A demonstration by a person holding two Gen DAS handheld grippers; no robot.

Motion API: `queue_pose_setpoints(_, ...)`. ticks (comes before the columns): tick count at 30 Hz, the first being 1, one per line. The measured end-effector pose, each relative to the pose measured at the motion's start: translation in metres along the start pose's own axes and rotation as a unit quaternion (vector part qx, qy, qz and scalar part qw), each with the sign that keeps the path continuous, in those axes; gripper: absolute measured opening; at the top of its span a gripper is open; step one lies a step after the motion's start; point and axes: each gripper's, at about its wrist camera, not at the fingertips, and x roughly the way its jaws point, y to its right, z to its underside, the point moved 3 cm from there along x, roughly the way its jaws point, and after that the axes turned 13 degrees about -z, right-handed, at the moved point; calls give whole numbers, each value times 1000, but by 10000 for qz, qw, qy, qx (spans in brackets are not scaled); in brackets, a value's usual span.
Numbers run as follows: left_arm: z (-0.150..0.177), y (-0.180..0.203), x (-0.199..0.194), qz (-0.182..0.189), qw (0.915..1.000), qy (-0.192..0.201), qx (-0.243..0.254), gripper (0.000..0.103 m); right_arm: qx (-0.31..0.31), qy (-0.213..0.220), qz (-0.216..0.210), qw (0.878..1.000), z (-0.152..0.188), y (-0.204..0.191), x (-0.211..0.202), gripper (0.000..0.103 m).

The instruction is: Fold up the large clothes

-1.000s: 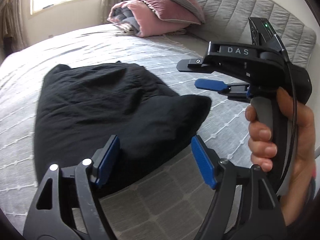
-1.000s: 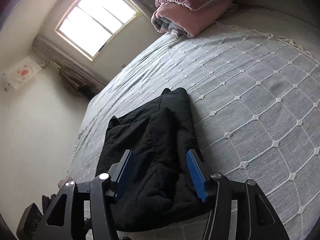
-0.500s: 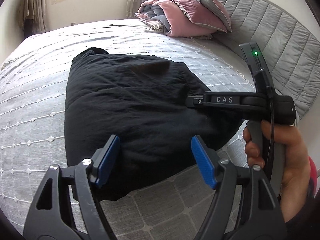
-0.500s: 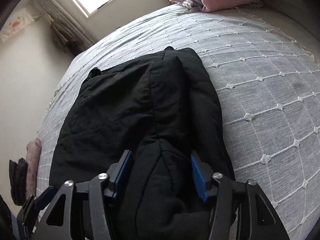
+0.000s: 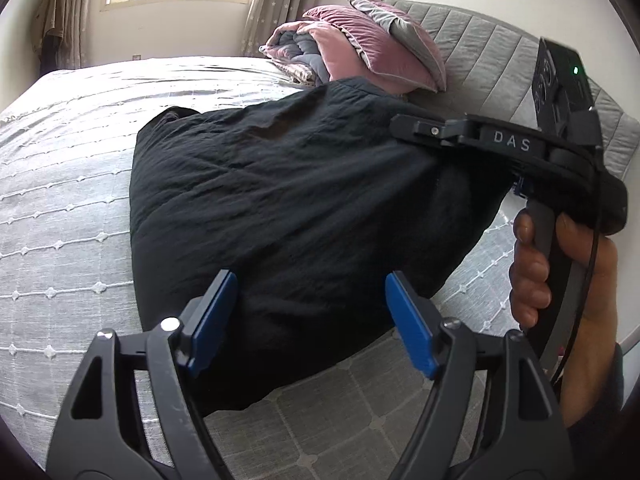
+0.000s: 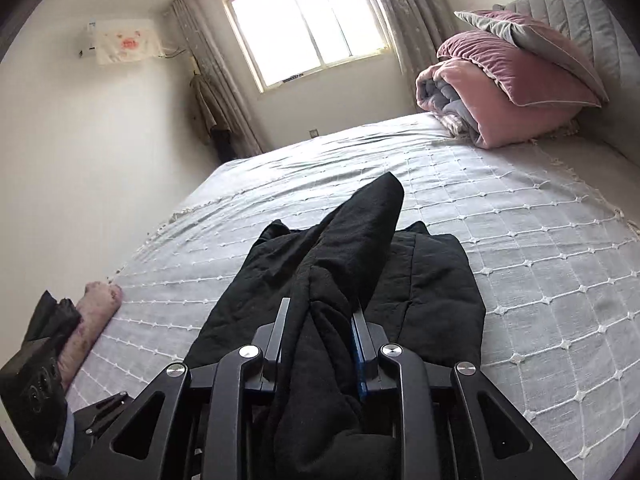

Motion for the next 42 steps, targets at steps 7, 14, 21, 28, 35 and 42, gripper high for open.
queue_pose_setpoints(7, -1, -24, 3, 223, 9991, -139, -348, 78, 1489, -863, 458, 9840, 53, 101, 29, 28)
queue_pose_setpoints(14, 5, -82, 24, 47, 9873, -585, -1479, 78, 1862, -704, 486, 9788, 52, 105, 15, 40)
queue_pose_setpoints(21, 19, -99, 37, 70, 9750, -693, -2110, 78, 1019, -794, 1142, 9850, 39, 66, -23, 78)
queue_pose_setpoints(28, 14, -85, 58, 200, 9768, -814, -1970, 84, 2003, -1011, 841, 9709, 64, 115, 3, 82)
queue_pose_setpoints(35, 24, -88, 71, 438, 9663, -1058, -2304, 89, 2134, -1084, 468, 9698, 73, 128, 24, 83)
queue_pose_setpoints(42, 29, -90, 74, 492, 9628, -1141, -2399, 89, 2355, -1278, 315, 9629, 78, 128, 19, 83)
